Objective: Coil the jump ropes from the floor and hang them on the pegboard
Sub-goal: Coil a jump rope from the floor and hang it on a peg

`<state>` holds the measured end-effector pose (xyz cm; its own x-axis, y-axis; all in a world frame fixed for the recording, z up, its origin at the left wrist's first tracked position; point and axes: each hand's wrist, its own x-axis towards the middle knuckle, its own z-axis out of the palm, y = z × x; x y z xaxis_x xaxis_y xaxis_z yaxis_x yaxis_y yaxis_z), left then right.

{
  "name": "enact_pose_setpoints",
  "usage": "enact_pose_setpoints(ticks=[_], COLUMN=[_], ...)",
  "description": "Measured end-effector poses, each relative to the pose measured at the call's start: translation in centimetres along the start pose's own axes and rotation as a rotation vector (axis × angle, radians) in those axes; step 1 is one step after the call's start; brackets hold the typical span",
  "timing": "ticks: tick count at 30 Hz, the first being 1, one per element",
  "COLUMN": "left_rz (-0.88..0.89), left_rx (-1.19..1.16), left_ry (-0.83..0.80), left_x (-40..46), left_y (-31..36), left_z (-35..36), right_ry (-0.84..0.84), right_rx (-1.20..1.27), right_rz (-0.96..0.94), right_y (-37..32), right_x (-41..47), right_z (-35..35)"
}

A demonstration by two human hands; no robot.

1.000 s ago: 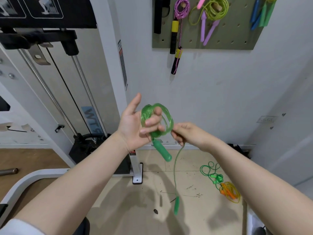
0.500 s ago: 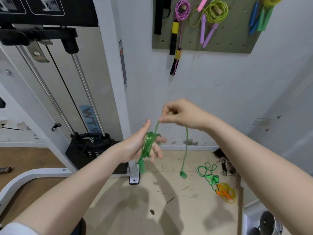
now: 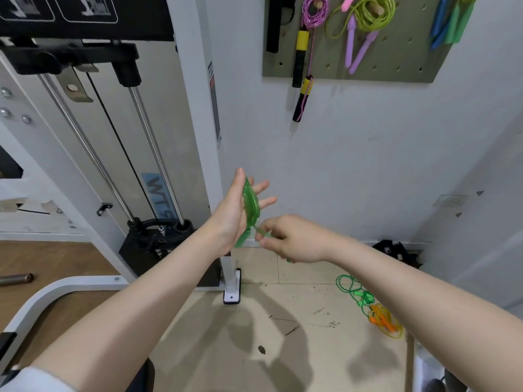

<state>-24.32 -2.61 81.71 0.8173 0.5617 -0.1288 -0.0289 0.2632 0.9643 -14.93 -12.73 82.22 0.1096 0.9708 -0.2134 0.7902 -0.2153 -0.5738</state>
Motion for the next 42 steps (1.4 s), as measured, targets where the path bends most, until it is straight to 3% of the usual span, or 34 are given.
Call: enact_pose_setpoints(ticks=[3, 6, 9, 13, 16, 20, 22, 25, 27, 29, 33, 36, 39, 42], left_rz=[-0.080, -0.189, -0.222, -0.096, 0.042, 0.105, 0.114, 0.044, 0.012, 0.027, 0.002, -0.085, -0.143, -0.191], left_rx=[0.314, 0.502, 0.324, -0.115, -0.288, -0.317, -0.179, -0.001, 0.057, 0.054, -0.014, -0.094, -0.133, -0.103], left_ry=[-0.012, -0.245, -0.534, -0.812, -0.709, -0.226, -0.035, 0.075, 0.047, 0.019, -0.011, -0.187, -0.350, -0.425], left_x=[0.4, -0.6, -1.3, -1.3, -1.3, -0.6, 0.0, 0.2, -0.1, -0.3, -0.6, -1.2, -1.4, -1.4], left_y=[-0.9, -1.5, -1.3, -0.1, 1.0, 1.3, 0.8, -0.4, -0.9, -0.9, 0.2, 0.8, 1.3, 1.7], left_z=[-0.4, -0.9, -1.1, -0.9, -0.5, -0.2, -0.6, -0.9, -0.8, -0.5, 0.2, 0.6, 0.3, 0.1], right_ry=[-0.110, -0.009, 0.209, 0.448, 0.388, 0.133, 0.042, -0.002, 0.079, 0.226, 0.493, 0.598, 0.595, 0.342], right_rx=[-0.050, 0.004, 0.212, 0.427, 0.474, 0.439, 0.224, -0.279, -0.502, -0.573, -0.300, -0.152, -0.048, 0.236], right_rz=[-0.070, -0.097, -0.112, -0.074, -0.015, 0.045, 0.011, -0.046, -0.074, -0.084, -0.060, -0.163, -0.230, -0.277], right_y=[-1.7, -2.1, -1.3, 1.1, 2.5, 2.1, 1.4, 0.0, -0.8, -1.2, -1.2, -0.3, 0.0, 0.0], right_x=[-0.8, -1.3, -1.4, -0.2, 0.6, 0.1, -0.2, -0.8, -1.1, -1.5, -1.8, -1.5, -1.4, -1.5], right_z=[-1.8, -4.2, -5.7, -5.2, -3.1, 0.0, 0.4, -0.6, -1.4, -2.0, -2.5, -1.8, -2.0, -2.4])
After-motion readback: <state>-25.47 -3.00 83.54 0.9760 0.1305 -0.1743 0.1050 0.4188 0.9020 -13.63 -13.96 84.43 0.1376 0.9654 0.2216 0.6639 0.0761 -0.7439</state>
